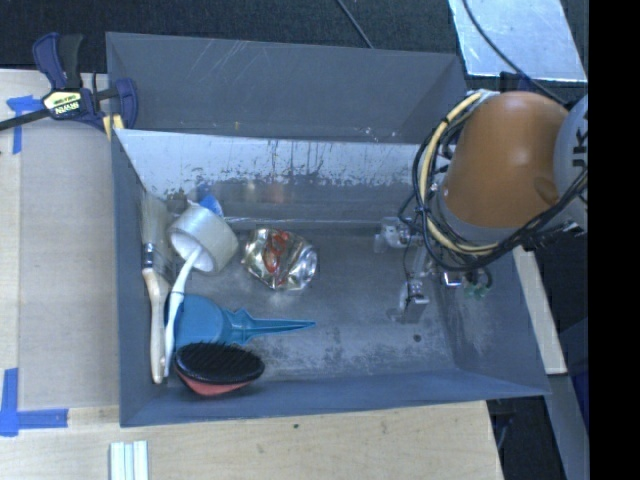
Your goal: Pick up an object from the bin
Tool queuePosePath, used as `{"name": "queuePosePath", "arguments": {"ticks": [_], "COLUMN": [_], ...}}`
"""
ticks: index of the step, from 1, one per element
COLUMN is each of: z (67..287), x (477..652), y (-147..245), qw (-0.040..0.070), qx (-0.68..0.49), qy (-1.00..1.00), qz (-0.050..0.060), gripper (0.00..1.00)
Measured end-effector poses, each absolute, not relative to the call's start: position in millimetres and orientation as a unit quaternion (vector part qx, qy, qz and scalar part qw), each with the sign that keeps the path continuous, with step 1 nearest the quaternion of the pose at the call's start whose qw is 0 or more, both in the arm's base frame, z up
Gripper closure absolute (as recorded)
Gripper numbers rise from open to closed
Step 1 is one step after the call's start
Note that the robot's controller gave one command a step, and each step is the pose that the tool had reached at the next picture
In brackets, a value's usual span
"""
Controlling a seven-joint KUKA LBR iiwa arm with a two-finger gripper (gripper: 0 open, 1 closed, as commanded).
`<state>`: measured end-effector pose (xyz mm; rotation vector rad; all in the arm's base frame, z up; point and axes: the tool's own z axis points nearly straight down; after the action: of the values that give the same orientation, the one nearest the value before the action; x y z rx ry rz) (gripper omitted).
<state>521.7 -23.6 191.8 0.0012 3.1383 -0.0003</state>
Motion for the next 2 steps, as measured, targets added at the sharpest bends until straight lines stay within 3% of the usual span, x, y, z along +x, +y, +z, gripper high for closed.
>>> {"name": "queuePosePath", "arguments": {"ticks": [1, 2], "z": [83.9, 147.0], "x": [574.7, 581.2], "y": [27.7, 30.6], "qw": [0.005, 0.007], "qx": [-0.294, -0.211], "qy": [0.956, 0.977], "qz": [-0.001, -0.001], "gripper": [0.00, 0.00]}}
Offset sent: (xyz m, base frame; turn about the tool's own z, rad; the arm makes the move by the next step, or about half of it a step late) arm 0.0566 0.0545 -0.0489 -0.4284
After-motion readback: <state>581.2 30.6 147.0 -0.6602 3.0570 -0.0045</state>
